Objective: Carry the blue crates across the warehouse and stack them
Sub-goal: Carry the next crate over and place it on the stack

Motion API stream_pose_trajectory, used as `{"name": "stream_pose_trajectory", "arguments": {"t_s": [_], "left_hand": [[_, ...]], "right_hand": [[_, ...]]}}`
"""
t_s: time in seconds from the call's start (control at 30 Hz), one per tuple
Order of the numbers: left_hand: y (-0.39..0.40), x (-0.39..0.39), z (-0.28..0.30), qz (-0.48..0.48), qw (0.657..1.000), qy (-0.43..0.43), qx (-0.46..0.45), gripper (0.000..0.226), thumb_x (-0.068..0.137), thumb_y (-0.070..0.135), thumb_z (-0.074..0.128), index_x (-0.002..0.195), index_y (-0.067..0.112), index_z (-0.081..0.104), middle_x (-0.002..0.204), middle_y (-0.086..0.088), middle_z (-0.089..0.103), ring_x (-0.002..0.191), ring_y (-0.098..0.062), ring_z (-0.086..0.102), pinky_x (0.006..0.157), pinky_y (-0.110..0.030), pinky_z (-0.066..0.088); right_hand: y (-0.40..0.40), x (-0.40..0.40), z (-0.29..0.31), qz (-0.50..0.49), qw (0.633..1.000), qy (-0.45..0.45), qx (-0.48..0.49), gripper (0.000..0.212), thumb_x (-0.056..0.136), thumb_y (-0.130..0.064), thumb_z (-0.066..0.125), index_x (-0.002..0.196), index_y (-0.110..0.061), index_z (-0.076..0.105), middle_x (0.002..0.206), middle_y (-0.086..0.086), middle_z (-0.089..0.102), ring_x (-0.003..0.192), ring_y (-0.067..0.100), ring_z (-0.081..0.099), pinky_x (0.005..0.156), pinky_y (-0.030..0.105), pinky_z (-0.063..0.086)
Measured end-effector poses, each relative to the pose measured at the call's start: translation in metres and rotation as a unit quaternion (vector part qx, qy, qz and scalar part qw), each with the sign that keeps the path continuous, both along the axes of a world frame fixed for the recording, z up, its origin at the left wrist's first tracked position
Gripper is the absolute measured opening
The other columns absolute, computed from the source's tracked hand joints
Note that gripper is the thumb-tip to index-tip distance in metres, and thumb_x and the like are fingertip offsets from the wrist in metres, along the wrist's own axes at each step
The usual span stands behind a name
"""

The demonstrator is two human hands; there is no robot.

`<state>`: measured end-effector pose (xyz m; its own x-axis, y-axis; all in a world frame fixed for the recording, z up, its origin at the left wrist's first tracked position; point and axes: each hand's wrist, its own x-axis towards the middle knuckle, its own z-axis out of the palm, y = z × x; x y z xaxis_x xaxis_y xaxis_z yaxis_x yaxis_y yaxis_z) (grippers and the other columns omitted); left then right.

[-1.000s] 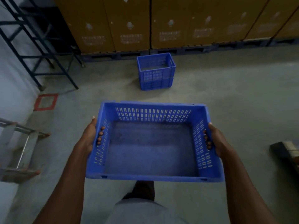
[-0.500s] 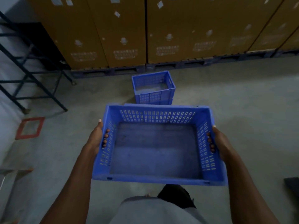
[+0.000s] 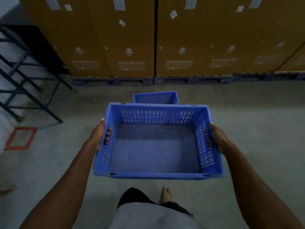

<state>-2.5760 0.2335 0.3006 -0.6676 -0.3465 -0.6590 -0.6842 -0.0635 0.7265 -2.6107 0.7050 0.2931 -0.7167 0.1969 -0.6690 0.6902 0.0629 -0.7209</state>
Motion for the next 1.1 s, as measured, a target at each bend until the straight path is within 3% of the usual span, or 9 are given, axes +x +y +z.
{"name": "stream_pose_trajectory", "arguments": {"t_s": [0.23, 0.43, 0.53, 0.8, 1.1], "left_hand": [[0.003, -0.139, -0.038, 0.010, 1.000, 0.002, -0.021, 0.058, 0.104, 0.061, 0.025, 0.084, 0.014, 0.053, 0.062, -0.003, 0.043, 0.037, -0.014, 0.035, 0.041, -0.021, 0.031], [-0.013, -0.268, -0.085, -0.008, 0.999, -0.008, -0.034, 0.053, 0.105, 0.056, 0.030, 0.088, 0.012, 0.054, 0.066, -0.004, 0.045, 0.043, -0.018, 0.040, 0.044, -0.023, 0.033], [-0.021, -0.329, -0.105, -0.018, 0.999, -0.017, -0.035, 0.050, 0.106, 0.054, 0.029, 0.086, 0.014, 0.052, 0.066, -0.004, 0.044, 0.036, -0.014, 0.041, 0.040, -0.020, 0.034], [-0.025, -0.470, -0.207, -0.001, 0.995, -0.008, -0.099, 0.051, 0.106, 0.054, 0.029, 0.079, 0.016, 0.052, 0.065, -0.004, 0.043, 0.034, -0.011, 0.040, 0.045, -0.023, 0.031], [-0.028, -0.547, -0.338, 0.022, 0.993, -0.042, -0.108, 0.051, 0.107, 0.051, 0.024, 0.079, 0.017, 0.051, 0.064, -0.003, 0.040, 0.032, -0.011, 0.037, 0.039, -0.019, 0.030]], "right_hand": [[0.001, -0.174, -0.022, 0.031, 0.999, -0.016, 0.006, 0.048, 0.100, -0.057, 0.035, 0.084, -0.015, 0.051, 0.066, 0.003, 0.045, 0.045, 0.017, 0.034, 0.037, 0.021, 0.030], [-0.014, -0.301, -0.069, 0.029, 0.999, -0.035, 0.019, 0.051, 0.102, -0.058, 0.029, 0.085, -0.015, 0.051, 0.072, 0.006, 0.051, 0.041, 0.018, 0.038, 0.039, 0.021, 0.034], [-0.020, -0.360, -0.094, 0.032, 0.998, -0.037, 0.029, 0.053, 0.102, -0.058, 0.028, 0.085, -0.014, 0.051, 0.073, 0.007, 0.052, 0.037, 0.016, 0.040, 0.036, 0.021, 0.035], [-0.033, -0.498, -0.203, 0.039, 0.998, -0.024, 0.042, 0.053, 0.103, -0.057, 0.027, 0.086, -0.013, 0.050, 0.070, 0.009, 0.051, 0.036, 0.015, 0.041, 0.036, 0.021, 0.036], [-0.038, -0.586, -0.327, 0.056, 0.997, -0.028, 0.048, 0.053, 0.103, -0.058, 0.025, 0.083, -0.014, 0.049, 0.069, 0.008, 0.049, 0.032, 0.012, 0.042, 0.036, 0.017, 0.036]]}}
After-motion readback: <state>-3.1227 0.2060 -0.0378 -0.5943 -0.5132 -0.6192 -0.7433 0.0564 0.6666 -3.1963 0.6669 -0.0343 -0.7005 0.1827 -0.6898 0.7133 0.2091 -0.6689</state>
